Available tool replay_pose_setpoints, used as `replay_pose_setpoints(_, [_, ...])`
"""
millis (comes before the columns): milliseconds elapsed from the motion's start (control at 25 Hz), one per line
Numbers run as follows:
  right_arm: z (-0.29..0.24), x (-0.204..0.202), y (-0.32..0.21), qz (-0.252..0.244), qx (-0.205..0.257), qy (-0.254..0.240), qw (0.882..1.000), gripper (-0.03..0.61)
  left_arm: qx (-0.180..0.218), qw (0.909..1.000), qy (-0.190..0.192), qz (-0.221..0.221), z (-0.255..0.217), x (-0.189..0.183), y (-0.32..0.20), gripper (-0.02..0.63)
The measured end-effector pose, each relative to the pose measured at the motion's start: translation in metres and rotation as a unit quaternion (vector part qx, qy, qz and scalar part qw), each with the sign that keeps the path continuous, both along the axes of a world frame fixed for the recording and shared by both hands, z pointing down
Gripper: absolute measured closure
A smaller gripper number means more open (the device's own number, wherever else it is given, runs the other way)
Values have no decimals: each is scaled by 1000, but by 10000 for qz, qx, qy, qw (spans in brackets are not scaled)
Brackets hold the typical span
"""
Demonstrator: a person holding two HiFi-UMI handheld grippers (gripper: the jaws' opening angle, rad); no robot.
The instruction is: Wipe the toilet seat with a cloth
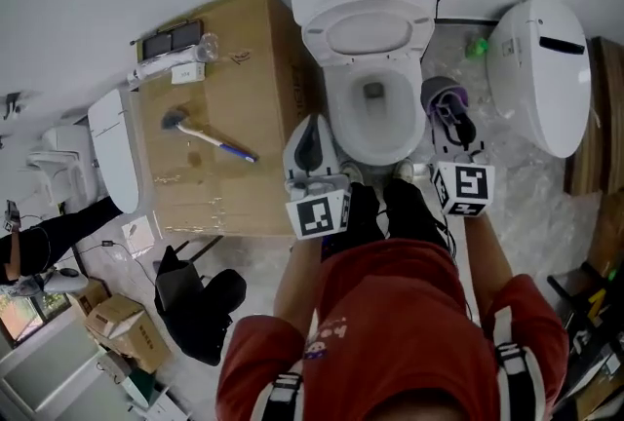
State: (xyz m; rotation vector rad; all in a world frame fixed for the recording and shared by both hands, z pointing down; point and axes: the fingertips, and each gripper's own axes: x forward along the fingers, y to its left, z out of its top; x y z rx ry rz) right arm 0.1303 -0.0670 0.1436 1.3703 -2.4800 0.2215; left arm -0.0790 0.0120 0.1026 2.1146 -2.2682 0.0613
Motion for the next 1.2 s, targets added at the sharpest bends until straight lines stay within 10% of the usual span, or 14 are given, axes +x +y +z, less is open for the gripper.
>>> replay_pose_setpoints(400, [-144, 18, 3, 1, 1184, -605, 9911, 482, 459, 9975, -504, -177, -108, -17, 23, 601])
replay_pose_setpoints(880, [-157, 34, -3, 152, 1345, -691, 9884, 482, 718, 9959, -521, -159, -126, -8, -2, 601])
replay_pose_setpoints(1200, [-144, 56, -9, 383, 1215, -665, 9896, 482, 197, 9828, -1797, 388, -81, 28, -57, 601])
